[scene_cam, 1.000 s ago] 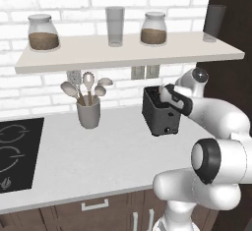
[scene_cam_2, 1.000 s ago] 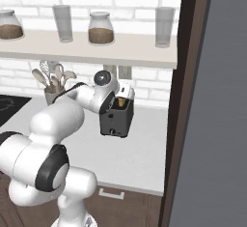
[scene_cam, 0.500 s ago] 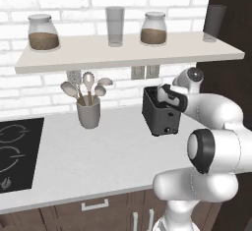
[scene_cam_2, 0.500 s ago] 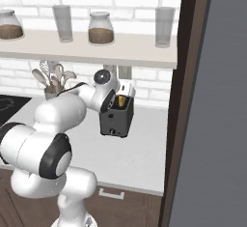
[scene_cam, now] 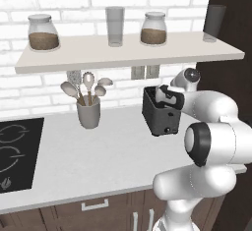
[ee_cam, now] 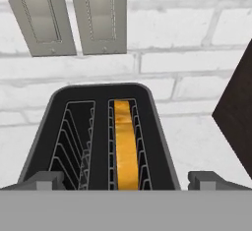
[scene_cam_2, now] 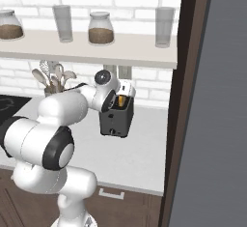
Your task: Start the toaster. Once the lever pops up, take the bread to the plate on the dining counter.
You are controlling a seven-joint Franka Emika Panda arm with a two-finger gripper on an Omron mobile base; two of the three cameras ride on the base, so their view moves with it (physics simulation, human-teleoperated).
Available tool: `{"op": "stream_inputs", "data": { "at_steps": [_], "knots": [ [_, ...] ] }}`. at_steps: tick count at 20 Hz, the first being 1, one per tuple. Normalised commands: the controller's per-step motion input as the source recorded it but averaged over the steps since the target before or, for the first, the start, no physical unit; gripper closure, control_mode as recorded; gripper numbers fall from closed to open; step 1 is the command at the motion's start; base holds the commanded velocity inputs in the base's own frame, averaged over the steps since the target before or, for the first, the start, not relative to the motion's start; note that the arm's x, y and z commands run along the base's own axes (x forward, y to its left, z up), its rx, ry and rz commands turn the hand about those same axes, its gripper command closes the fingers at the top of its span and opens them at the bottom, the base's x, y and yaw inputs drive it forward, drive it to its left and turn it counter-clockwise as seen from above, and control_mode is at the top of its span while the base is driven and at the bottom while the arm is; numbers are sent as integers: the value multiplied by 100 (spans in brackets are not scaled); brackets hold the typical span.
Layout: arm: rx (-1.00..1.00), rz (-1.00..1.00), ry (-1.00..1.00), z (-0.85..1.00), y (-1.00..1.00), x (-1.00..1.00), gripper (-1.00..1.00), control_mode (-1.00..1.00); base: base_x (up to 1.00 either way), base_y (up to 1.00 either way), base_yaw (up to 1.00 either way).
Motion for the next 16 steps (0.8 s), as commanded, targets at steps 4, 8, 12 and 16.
{"op": "stream_inputs", "data": {
  "at_steps": [4, 8, 12, 16],
  "knots": [
    [0, 0, 0, -7, 0, 0, -100, -100, 0, 0, 0],
    [0, 0, 1, -10, 0, 5, -100, -100, 0, 0, 0],
    [0, 0, 1, -14, 0, 7, -100, -100, 0, 0, 0],
    [0, 0, 0, -12, 0, 10, -100, -100, 0, 0, 0]
  ]
}}
